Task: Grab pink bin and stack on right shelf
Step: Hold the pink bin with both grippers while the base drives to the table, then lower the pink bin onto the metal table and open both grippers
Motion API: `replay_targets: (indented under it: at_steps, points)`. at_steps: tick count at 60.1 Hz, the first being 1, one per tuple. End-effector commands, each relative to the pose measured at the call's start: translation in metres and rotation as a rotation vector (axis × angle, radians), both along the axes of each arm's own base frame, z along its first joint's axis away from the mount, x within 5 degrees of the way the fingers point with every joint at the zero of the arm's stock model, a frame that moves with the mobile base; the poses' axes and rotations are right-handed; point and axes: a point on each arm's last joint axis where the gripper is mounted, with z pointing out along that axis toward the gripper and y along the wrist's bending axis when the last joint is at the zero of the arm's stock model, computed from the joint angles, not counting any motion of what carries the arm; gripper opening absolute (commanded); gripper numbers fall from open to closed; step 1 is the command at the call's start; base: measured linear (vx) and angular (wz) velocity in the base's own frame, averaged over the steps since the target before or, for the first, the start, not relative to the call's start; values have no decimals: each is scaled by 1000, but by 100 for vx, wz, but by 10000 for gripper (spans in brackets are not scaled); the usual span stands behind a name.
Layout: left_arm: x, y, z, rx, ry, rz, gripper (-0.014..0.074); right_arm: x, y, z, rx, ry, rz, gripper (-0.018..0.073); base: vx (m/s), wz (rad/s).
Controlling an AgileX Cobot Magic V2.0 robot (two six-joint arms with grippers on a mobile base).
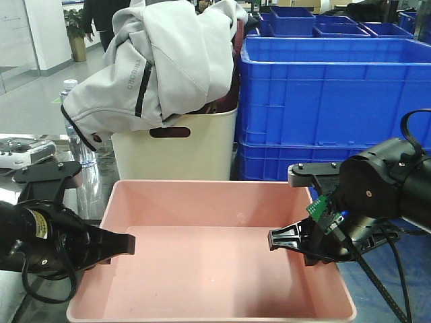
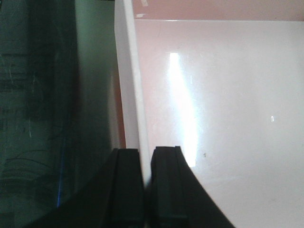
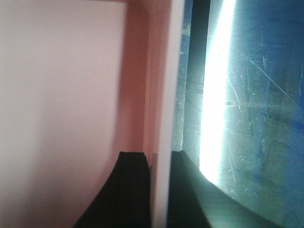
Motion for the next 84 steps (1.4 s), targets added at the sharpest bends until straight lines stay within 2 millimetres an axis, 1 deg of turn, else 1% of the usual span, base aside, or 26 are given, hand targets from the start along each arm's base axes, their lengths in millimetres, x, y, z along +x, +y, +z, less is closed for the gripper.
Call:
replay_targets:
  at_steps: [1, 9, 12, 18, 23, 27, 30, 33, 36, 39, 44, 50, 53, 56, 59, 62, 65, 70, 71, 77, 80, 84]
  points:
    - [-1, -5, 30, -96, -172, -29, 21, -2, 0, 25, 33, -121, 30, 85, 0, 0]
    - [-1, -4, 21, -8, -121, -69, 23, -3, 6, 21, 77, -83, 69, 85, 0, 0]
    - [4, 0, 14, 41, -90, -60, 32, 0, 11, 14, 88, -59, 109, 90, 0, 0]
    - [12, 6, 4, 94, -56, -40, 73, 7, 17, -1, 102, -8, 104, 120, 0, 0]
    - [17, 9, -2, 111, -30, -26, 141, 11, 20, -12, 113, 28, 98, 174, 0, 0]
    - [20, 10, -7, 124, -13, -27, 237, 13, 23, -15, 128, 37, 96, 241, 0, 0]
    - [20, 10, -7, 124, -15, -28, 318, 13, 23, -14, 128, 28, 102, 313, 0, 0]
    - [19, 10, -4, 127, -40, -44, 412, 13, 23, -11, 132, 12, 107, 378, 0, 0]
    - [16, 10, 2, 125, -66, -59, 483, 10, 22, -4, 136, -11, 118, 438, 0, 0]
    - [11, 12, 10, 127, -94, -70, 540, 7, 20, 5, 143, -40, 126, 489, 0, 0]
    - [-1, 17, 25, 129, -142, -89, 596, -1, 16, 21, 147, -94, 153, 538, 0, 0]
    - [-23, 25, 46, 144, -200, -140, 608, -20, 10, 48, 138, -175, 216, 559, 0, 0]
    - [-34, 28, 54, 159, -219, -184, 604, -31, 10, 56, 121, -207, 267, 556, 0, 0]
    - [-51, 32, 65, 169, -250, -242, 591, -49, 7, 65, 110, -251, 321, 549, 0, 0]
    - [-63, 34, 71, 167, -267, -295, 580, -63, 6, 64, 88, -270, 378, 542, 0, 0]
    - [-80, 37, 76, 155, -299, -346, 567, -79, 2, 63, 71, -291, 420, 532, 0, 0]
    - [-95, 39, 76, 133, -323, -395, 552, -94, -3, 60, 59, -309, 453, 522, 0, 0]
    - [-121, 43, 70, 90, -360, -461, 531, -120, -17, 58, 50, -338, 473, 503, 0, 0]
    - [-127, 44, 65, 89, -368, -481, 522, -124, -19, 57, 48, -340, 477, 500, 0, 0]
    - [-153, 51, 50, 50, -415, -515, 496, -153, -36, 49, 51, -356, 471, 475, 0, 0]
    - [-167, 56, 39, 40, -436, -526, 481, -168, -44, 41, 51, -358, 471, 459, 0, 0]
    - [-179, 62, 30, 36, -457, -519, 465, -186, -54, 35, 57, -379, 470, 443, 0, 0]
